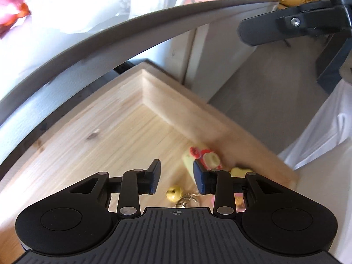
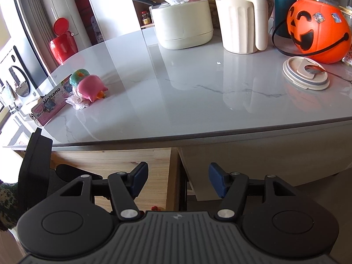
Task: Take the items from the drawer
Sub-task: 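Close the left tool around the red Hello Kitty toy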
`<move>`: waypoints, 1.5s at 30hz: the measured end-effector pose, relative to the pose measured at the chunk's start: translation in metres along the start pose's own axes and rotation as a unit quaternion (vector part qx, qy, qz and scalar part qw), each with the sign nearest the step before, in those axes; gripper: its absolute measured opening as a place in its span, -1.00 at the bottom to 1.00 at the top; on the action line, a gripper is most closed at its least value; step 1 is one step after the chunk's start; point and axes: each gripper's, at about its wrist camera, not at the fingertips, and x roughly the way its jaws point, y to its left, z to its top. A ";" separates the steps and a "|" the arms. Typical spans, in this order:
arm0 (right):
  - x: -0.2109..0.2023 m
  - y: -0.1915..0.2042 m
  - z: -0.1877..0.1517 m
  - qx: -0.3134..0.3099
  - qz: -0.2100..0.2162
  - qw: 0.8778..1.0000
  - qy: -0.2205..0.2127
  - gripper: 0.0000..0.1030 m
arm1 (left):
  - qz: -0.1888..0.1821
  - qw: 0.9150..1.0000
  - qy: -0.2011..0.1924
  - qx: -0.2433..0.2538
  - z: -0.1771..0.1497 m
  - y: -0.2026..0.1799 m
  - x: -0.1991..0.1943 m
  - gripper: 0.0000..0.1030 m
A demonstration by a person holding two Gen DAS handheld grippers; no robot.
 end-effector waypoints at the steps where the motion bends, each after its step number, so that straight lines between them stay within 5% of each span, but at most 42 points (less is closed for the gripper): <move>1: 0.000 0.001 0.000 -0.001 0.000 1.000 0.000 0.19 | 0.000 1.000 0.002 0.001 0.002 -0.001 0.000 -0.50; 7: 0.002 0.002 0.000 -0.004 -0.005 1.000 0.001 0.19 | -0.050 0.998 0.044 -0.016 0.005 0.006 0.001 -0.44; 15: 0.008 0.011 -0.003 -0.033 -0.033 0.999 0.009 0.19 | -0.062 0.996 0.065 -0.016 0.013 -0.005 -0.002 -0.41; 21: 0.007 0.010 -0.005 -0.035 -0.036 0.999 0.007 0.19 | -0.020 0.993 0.110 0.037 0.015 -0.045 0.022 -0.37; 34: 0.004 -0.004 -0.003 -0.004 -0.053 0.999 -0.002 0.16 | 0.042 0.993 0.092 0.069 0.012 -0.044 0.017 -0.40; 39: 0.005 0.001 -0.003 -0.014 -0.054 0.998 -0.003 0.16 | 0.084 0.990 0.079 0.084 0.009 -0.038 0.013 0.15; 45: 0.006 0.001 0.000 -0.005 -0.050 0.999 -0.007 0.16 | 0.084 0.993 0.059 0.054 0.002 -0.020 0.006 0.16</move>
